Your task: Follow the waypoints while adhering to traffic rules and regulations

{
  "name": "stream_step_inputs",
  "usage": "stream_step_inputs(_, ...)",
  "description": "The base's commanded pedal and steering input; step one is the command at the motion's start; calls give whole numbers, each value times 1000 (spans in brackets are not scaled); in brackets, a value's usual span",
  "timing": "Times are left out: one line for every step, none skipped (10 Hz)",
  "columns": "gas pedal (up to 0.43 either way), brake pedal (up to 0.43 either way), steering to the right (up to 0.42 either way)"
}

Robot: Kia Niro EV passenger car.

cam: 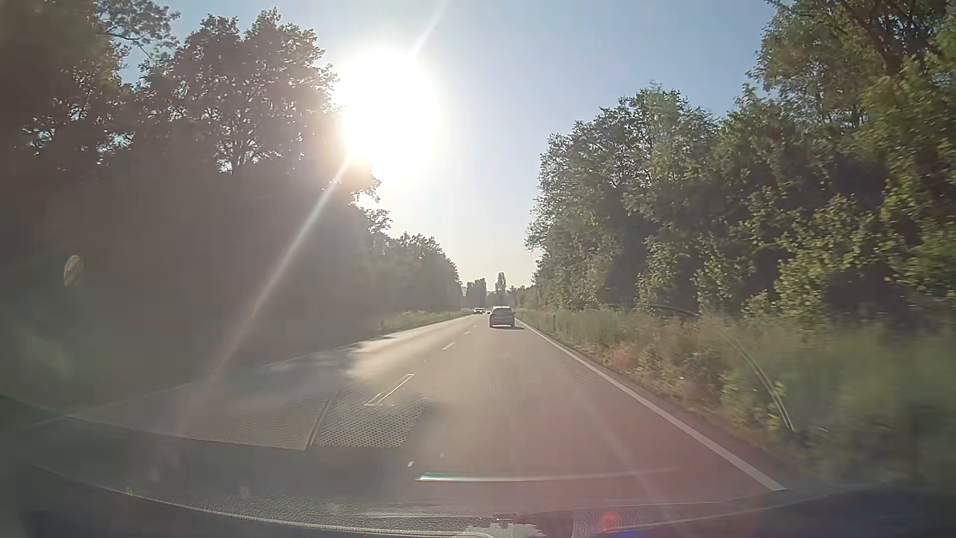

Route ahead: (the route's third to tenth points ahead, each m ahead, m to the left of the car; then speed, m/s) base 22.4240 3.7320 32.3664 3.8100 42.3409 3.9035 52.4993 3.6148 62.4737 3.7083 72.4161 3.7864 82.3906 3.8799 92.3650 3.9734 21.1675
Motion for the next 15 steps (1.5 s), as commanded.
stream_step_inputs(197, 0, 1)
stream_step_inputs(189, 0, 1)
stream_step_inputs(189, 0, 1)
stream_step_inputs(189, 0, 1)
stream_step_inputs(189, 0, 1)
stream_step_inputs(189, 0, 1)
stream_step_inputs(189, 0, 1)
stream_step_inputs(189, 0, 1)
stream_step_inputs(189, 0, 1)
stream_step_inputs(189, 0, 1)
stream_step_inputs(189, 0, 1)
stream_step_inputs(189, 0, 1)
stream_step_inputs(189, 0, 1)
stream_step_inputs(189, 0, 1)
stream_step_inputs(189, 0, 2)
